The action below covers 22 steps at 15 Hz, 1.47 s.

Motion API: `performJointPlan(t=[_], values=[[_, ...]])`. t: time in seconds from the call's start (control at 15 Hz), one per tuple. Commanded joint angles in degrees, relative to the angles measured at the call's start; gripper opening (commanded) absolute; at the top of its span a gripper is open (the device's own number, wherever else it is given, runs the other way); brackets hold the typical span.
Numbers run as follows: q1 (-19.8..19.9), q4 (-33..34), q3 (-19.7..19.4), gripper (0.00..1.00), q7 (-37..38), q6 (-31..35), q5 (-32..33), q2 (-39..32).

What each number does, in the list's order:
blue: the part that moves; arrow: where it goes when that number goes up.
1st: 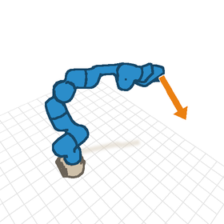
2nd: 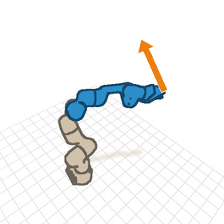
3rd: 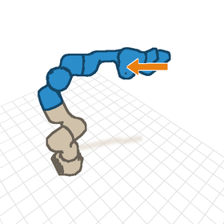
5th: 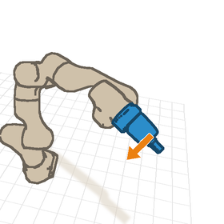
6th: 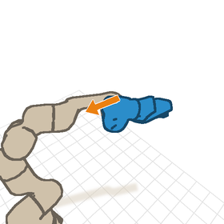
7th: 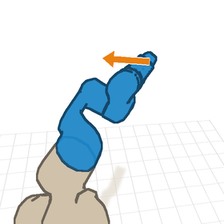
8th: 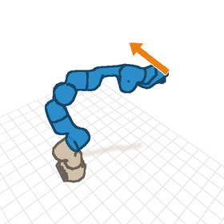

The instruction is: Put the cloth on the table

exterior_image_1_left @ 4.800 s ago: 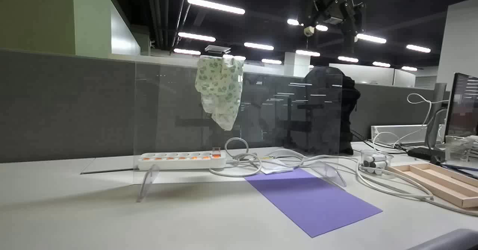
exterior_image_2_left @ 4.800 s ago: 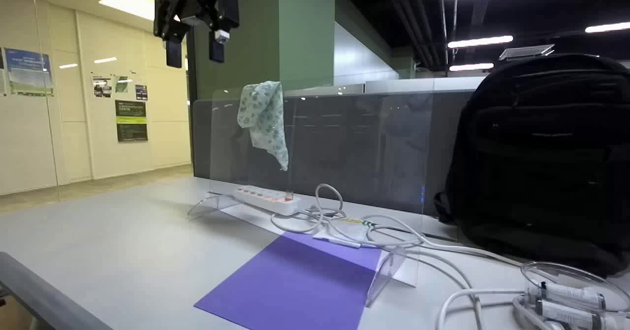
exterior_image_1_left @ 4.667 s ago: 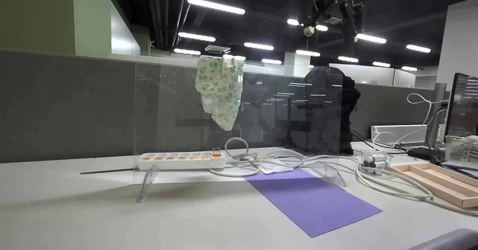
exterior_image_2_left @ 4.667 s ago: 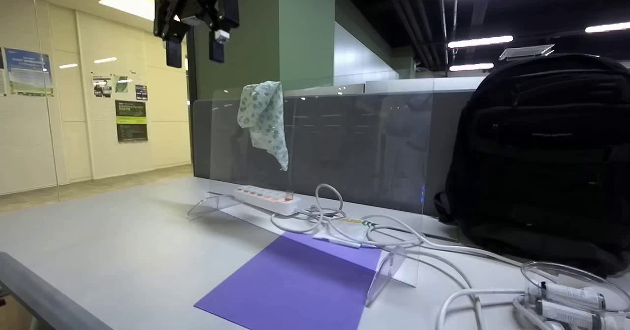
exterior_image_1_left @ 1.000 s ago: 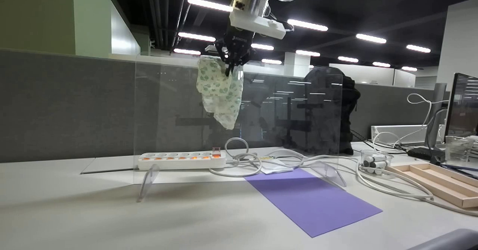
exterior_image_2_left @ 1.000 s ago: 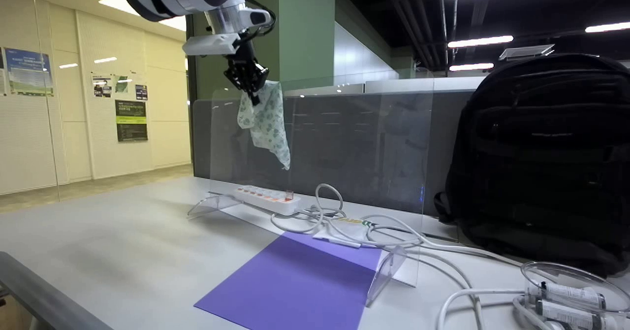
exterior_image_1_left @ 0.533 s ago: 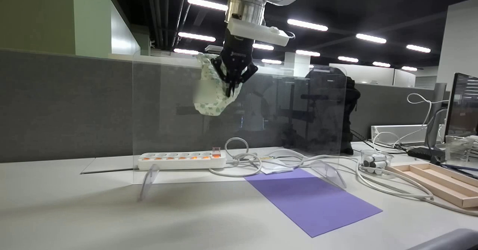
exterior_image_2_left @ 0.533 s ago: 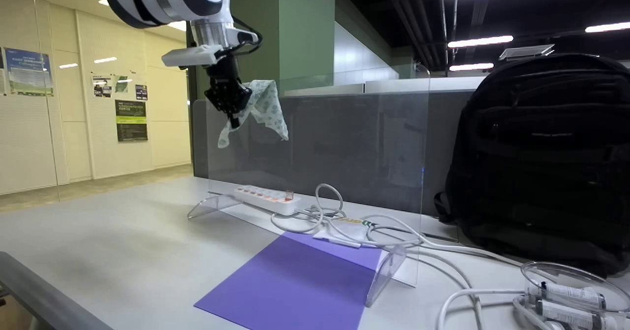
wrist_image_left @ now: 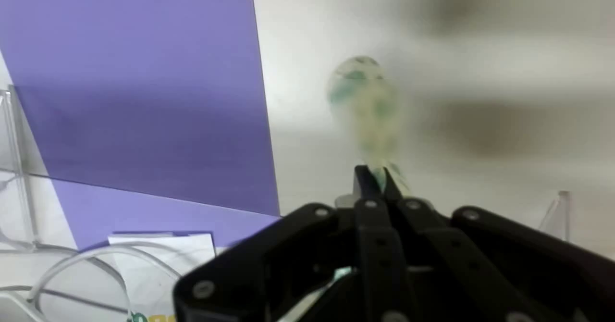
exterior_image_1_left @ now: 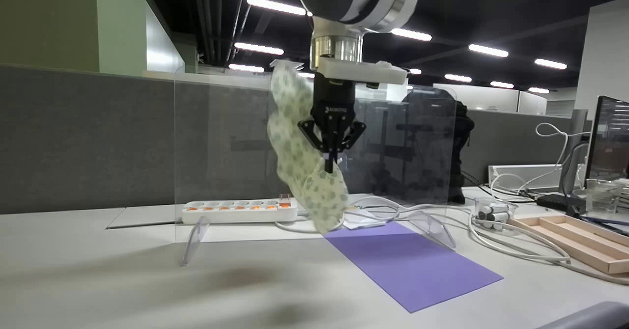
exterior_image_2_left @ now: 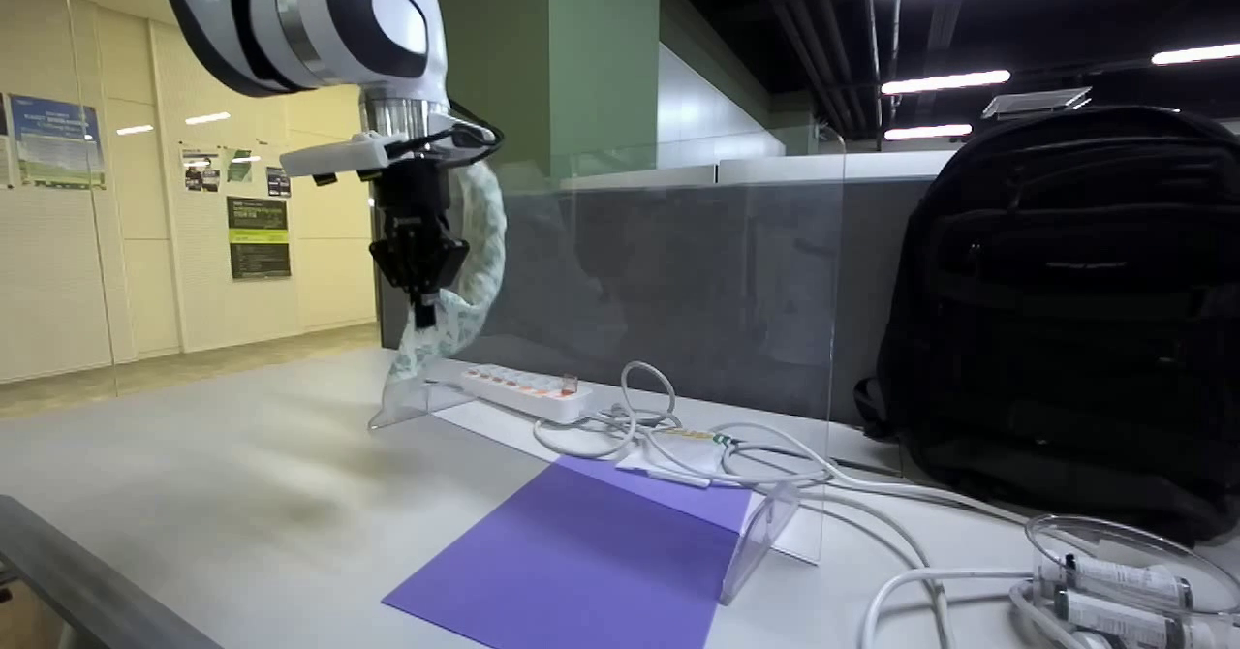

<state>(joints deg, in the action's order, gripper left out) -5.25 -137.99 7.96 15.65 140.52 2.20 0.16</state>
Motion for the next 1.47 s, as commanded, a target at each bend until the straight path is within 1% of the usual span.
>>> performJointPlan(t=[0.0,0.33,0.4,0.47,0.6,0.67,0.73,0.8,1.07,1.27,1.4], values=[[0.76,-0.04,-1.97,0.0,2.61,-1.77,-0.47,0.64],[2.29,0.47,-4.25,0.0,3.37,-2.04,-1.56,0.13],[2.52,0.62,-4.55,0.04,2.77,-2.56,-2.51,0.08],[2.69,0.67,-4.81,0.27,2.56,-2.95,-2.89,0.08],[2.86,0.48,-5.07,0.3,1.84,-3.14,-3.61,0.12],[2.85,0.34,-5.11,0.36,1.88,-3.15,-3.57,0.21],[2.84,0.16,-5.11,0.44,2.51,-2.7,-3.24,0.26],[2.79,0.02,-5.05,0.5,2.52,-2.51,-3.11,0.29],[2.68,-1.12,-4.94,0.78,4.17,-0.45,0.67,-0.07],[2.66,-2.96,-5.0,0.98,7.46,1.96,7.13,-0.87],[2.54,-4.15,-5.24,1.0,10.94,3.42,13.1,-1.34]])
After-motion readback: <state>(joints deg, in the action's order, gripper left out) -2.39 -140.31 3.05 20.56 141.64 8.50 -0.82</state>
